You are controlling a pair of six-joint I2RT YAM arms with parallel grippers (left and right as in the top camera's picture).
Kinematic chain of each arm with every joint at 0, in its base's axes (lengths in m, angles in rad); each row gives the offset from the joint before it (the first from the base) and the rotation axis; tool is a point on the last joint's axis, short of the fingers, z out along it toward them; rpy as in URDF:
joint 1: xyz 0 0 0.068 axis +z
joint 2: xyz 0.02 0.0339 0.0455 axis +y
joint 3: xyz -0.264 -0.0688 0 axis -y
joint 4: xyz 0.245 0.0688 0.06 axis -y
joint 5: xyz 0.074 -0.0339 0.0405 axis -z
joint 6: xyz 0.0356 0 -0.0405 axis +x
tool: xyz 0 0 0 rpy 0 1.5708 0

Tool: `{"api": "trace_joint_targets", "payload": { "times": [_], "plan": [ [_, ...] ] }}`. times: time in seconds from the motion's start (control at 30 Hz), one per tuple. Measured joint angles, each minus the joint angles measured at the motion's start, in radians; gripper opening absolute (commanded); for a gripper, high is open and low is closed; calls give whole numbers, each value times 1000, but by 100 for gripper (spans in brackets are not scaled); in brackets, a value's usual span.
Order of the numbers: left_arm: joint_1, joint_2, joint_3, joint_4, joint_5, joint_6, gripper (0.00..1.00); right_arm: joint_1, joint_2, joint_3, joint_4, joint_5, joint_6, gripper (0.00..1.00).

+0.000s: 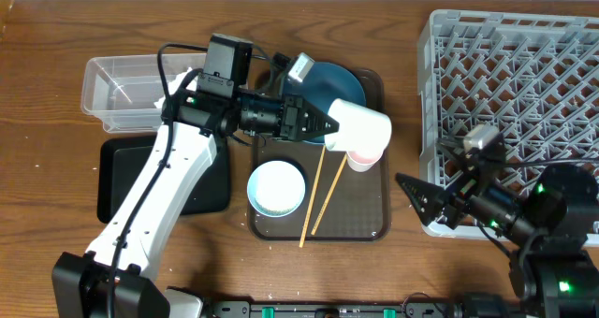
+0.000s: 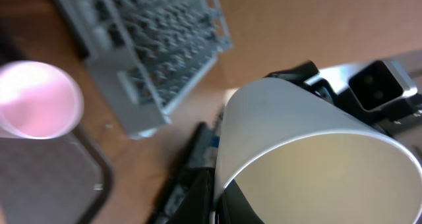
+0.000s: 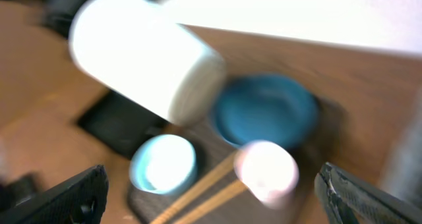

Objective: Sort waste into correct bins and load items into the dishwasher rack
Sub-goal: 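Hand the cream cup from left gripper to right gripper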

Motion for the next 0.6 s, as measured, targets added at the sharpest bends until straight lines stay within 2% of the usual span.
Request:
{"api": "trace_joint_targets", "payload": {
  "times": [0.3, 0.37, 0.47, 0.6],
  "plan": [
    [-44, 0, 0, 1, 116, -14, 6, 1, 127, 0, 155, -266, -20, 99],
    [-55, 0, 0, 1, 124, -15, 6, 1, 153, 0, 163, -298, -19, 95],
    [-69, 0, 0, 0, 130, -18, 6, 1, 183, 0, 181, -332, -24, 85],
    [-78, 0, 0, 1, 131, -22, 6, 1, 213, 0, 210, -371, -19, 84]
  ]
}}
